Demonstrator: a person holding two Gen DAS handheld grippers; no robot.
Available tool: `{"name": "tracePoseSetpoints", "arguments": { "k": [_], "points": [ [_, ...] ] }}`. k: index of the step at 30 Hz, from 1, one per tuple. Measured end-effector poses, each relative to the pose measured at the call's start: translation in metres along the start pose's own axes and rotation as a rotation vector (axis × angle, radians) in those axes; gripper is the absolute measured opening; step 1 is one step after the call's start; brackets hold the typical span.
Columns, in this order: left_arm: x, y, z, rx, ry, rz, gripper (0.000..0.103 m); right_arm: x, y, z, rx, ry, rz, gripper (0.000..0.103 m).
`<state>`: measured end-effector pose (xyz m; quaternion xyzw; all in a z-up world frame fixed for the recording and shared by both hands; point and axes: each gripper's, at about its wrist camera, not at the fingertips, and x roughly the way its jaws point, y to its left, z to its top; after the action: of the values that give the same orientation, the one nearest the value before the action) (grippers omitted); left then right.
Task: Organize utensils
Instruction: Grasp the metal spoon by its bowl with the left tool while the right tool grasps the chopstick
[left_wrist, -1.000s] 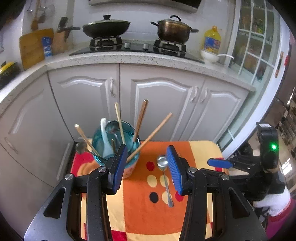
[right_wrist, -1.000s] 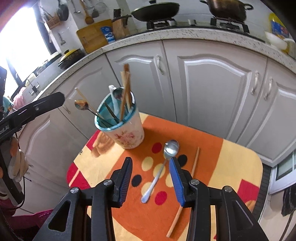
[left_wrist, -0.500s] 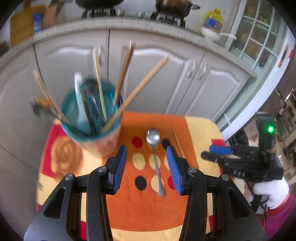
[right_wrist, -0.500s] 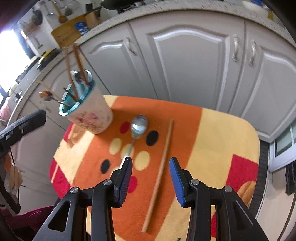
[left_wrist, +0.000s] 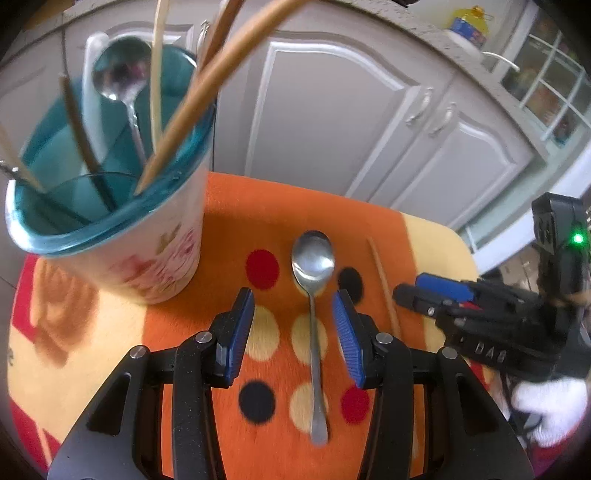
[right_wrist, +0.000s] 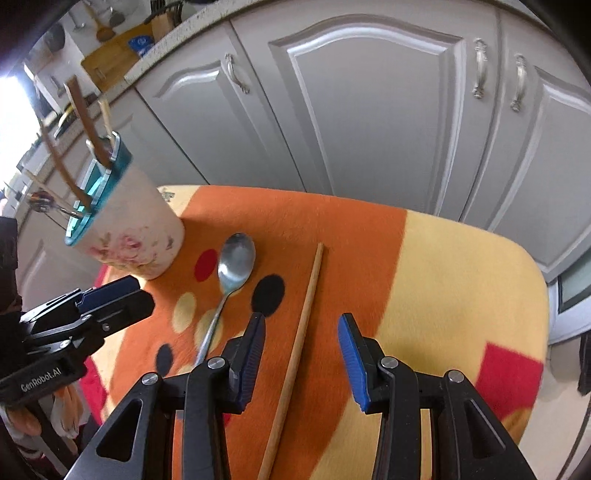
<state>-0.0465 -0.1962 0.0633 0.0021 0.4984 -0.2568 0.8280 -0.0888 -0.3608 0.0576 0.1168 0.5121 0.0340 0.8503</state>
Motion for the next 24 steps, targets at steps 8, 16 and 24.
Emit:
{"name": "tracePoseSetpoints", "arguments": {
  "k": [8,16,24],
  "points": [
    [0.037,-0.007,0.011,0.015,-0.008,0.038,0.043,0.021,-0.003,0.0,-0.053,0.042,-0.027,0.04],
    [0.057,-0.012,0.011,0.006,0.008,0.016,0.031,0.016,-0.008,-0.007,-0.053,0.047,-0.004,0.04],
    [0.047,-0.008,0.007,0.028,0.038,-0.031,0.004,0.008,-0.009,-0.013,-0.041,0.042,0.002,0.04]
  ]
}}
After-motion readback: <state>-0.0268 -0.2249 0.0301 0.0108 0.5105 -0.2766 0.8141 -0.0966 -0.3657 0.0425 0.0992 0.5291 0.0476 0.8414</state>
